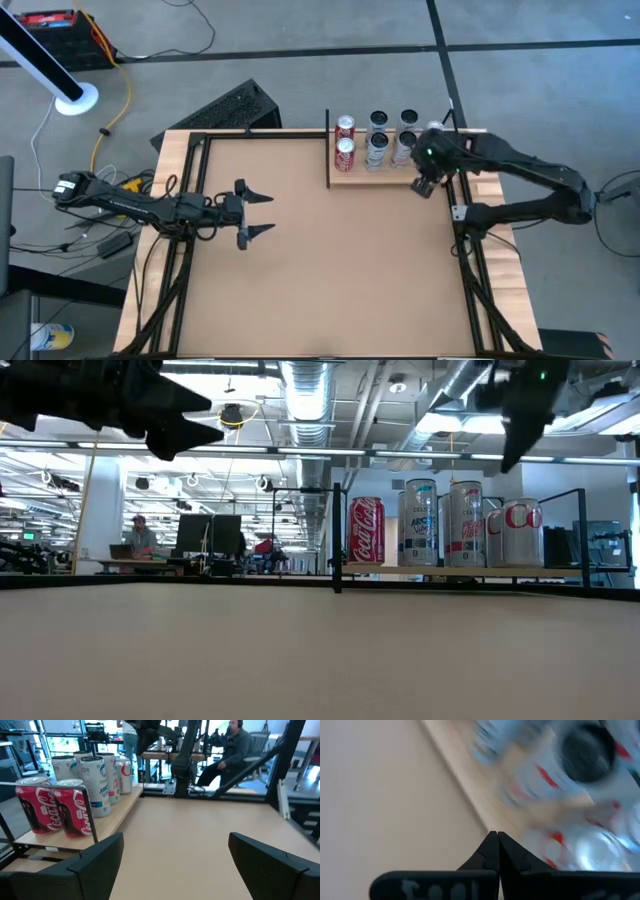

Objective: Place canned beverage on shelf
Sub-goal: Return to Home Position

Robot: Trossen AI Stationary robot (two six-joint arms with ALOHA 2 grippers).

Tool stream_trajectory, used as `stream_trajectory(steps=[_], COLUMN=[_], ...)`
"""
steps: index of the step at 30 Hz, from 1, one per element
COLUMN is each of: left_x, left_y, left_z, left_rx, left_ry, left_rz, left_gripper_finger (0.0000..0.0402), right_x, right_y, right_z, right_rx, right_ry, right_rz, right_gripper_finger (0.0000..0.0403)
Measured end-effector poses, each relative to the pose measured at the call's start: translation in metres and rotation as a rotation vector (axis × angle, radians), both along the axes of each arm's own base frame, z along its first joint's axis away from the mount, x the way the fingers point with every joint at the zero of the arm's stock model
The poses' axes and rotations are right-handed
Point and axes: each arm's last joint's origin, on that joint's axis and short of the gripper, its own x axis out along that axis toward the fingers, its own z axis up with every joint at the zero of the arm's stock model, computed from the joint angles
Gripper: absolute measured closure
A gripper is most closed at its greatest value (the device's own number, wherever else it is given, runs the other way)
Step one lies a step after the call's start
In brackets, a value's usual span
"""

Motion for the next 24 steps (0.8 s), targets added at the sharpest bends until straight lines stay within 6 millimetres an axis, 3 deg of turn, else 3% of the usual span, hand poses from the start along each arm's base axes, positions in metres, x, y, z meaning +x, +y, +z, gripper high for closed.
stream_trajectory(steps=[4, 7, 11, 15, 19, 24], left_x=[0.002, 0.003, 0.004, 0.006, 0.005, -0.015], left_y=[-0.001, -0.001, 0.003, 0.010, 0.019, 0.027], left_z=[0.009, 0.013, 0.014, 0.011, 0.015, 0.031], left_rx=[-0.015, -0.015, -0.016, -0.017, 0.000, 0.009], left_ry=[-0.022, -0.020, -0.006, 0.009, -0.023, -0.115], left_rz=[-0.018, -0.019, 0.005, 0.023, 0.069, 0.080], left_gripper_finger=[0.0056, 0.0056, 0.0056, 0.0063, 0.0108, 0.0205], right_x=[0.012, 0.020, 0.032, 0.043, 0.050, 0.052], right_y=[0.029, 0.050, 0.071, 0.078, 0.078, 0.074], right_z=[0.007, 0.001, -0.028, -0.058, -0.066, -0.063], right_rx=[-0.013, -0.043, -0.100, -0.141, -0.174, -0.197], right_ry=[-0.187, -0.350, -0.582, -0.819, -1.018, -1.063], right_rz=[0.127, 0.238, 0.368, 0.408, 0.471, 0.488], right_gripper_finger=[0.0384, 0.0384, 0.0383, 0.0383, 0.0383, 0.0383])
